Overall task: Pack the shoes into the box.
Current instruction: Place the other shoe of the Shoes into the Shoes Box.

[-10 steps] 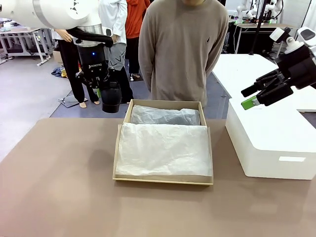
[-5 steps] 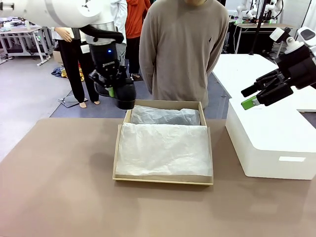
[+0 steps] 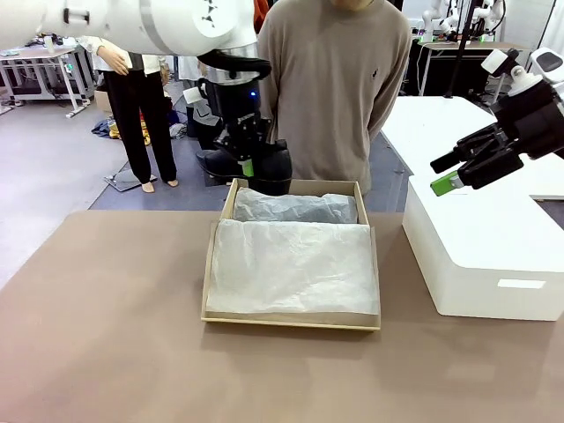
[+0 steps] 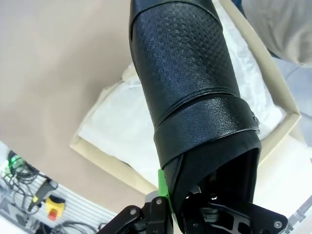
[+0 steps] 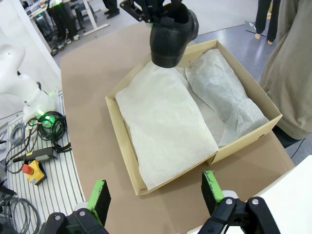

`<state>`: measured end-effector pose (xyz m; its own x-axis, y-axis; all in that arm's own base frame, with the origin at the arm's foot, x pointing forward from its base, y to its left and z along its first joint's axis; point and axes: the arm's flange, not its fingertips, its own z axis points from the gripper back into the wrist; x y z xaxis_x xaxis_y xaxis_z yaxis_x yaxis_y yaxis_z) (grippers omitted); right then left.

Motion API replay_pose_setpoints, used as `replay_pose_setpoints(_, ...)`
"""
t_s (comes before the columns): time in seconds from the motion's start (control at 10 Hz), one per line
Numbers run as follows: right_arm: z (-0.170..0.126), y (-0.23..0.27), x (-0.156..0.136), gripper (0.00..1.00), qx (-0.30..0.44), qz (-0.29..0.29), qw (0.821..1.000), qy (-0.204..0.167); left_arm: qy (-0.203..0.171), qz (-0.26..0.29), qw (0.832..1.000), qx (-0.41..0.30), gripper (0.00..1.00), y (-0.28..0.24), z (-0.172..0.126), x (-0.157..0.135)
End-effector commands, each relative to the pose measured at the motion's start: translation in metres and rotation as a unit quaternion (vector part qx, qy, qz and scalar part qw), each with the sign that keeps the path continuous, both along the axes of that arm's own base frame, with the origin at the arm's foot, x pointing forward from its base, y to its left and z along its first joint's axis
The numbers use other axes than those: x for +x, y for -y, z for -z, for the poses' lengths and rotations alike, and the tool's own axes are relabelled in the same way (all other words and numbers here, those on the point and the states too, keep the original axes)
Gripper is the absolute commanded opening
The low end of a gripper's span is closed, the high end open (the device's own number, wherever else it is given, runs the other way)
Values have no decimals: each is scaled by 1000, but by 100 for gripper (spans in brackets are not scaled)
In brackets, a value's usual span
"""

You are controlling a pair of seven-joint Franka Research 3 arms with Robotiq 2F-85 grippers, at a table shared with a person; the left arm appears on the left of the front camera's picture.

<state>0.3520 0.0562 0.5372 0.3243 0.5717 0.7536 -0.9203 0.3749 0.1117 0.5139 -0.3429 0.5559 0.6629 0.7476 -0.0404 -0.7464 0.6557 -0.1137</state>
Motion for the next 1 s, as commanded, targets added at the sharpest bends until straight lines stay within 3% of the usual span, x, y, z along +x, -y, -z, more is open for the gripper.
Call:
replay_pose_setpoints(0.0, 0, -2, 4, 100, 16, -8, 1000, 12, 20, -7, 1000, 12, 0, 0, -10, 0)
replay_pose_setpoints(0.1, 0, -2, 4, 100, 16, -8, 1000, 12, 0, 0, 1000, 0, 0, 0, 0, 0)
replay_pose_setpoints(0.6, 0, -2, 4, 100, 16, -8, 1000, 12, 1, 1, 1000, 3, 0, 5, 5, 1)
replay_pose_setpoints(0.9, 0, -2, 4, 100, 16, -8, 1000, 12, -1, -98, 995, -3, 0, 40, 4, -1)
